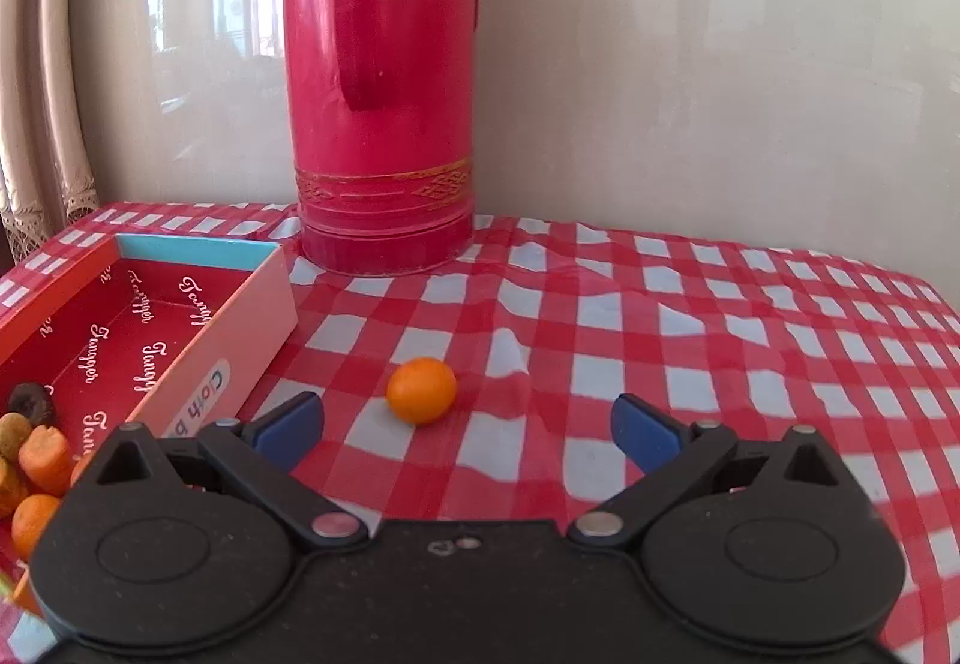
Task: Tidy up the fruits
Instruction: 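Close the right gripper on the last mandarin orange, then carry the orange into the box and open the right gripper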
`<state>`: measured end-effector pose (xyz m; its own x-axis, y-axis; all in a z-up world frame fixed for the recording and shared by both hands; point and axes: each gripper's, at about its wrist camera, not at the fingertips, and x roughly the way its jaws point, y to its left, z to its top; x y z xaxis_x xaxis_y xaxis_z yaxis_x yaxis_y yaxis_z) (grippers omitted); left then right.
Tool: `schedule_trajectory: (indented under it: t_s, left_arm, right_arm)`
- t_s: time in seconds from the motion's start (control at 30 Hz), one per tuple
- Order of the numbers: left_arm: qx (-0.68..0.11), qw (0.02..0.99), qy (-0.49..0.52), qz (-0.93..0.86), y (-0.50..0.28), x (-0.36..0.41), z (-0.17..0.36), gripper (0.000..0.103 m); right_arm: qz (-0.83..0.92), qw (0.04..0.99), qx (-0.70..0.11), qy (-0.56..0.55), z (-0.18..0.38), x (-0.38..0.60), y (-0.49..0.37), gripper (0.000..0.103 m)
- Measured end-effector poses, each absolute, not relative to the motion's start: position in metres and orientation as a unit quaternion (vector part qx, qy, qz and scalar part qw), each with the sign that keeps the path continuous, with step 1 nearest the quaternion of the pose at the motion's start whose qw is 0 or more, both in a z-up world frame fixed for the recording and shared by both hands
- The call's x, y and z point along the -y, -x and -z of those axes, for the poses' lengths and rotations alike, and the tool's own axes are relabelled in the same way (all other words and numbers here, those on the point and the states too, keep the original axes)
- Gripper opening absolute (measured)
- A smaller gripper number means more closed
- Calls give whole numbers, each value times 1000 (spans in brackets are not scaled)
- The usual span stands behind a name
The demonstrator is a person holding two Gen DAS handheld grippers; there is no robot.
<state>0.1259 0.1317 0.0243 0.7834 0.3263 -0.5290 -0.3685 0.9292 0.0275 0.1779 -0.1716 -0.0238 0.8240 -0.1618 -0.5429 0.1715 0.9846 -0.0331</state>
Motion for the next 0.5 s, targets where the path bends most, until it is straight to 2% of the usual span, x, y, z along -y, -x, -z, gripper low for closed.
schedule_trajectory:
  t_s: [0.07,0.13,0.27,0.37,0.47,0.5]
  left_arm:
    - [-273,940,49,-199,-124,-142,-21,97]
    - [-273,938,56,-204,-125,-149,-20,97]
    - [-270,936,56,-217,-123,-158,-15,97]
    - [-269,935,53,-225,-122,-164,-13,97]
    - [-270,933,54,-233,-120,-171,-12,97]
    - [-270,932,54,-236,-119,-173,-11,97]
  right_arm:
    - [79,953,-293,-3,26,171,-189,91]
    - [76,949,-306,0,30,172,-199,80]
    - [79,943,-324,-6,38,177,-216,77]
    - [80,939,-334,-8,43,178,-225,70]
    - [73,937,-343,-13,46,178,-232,46]
    - [67,936,-345,-14,47,178,-233,33]
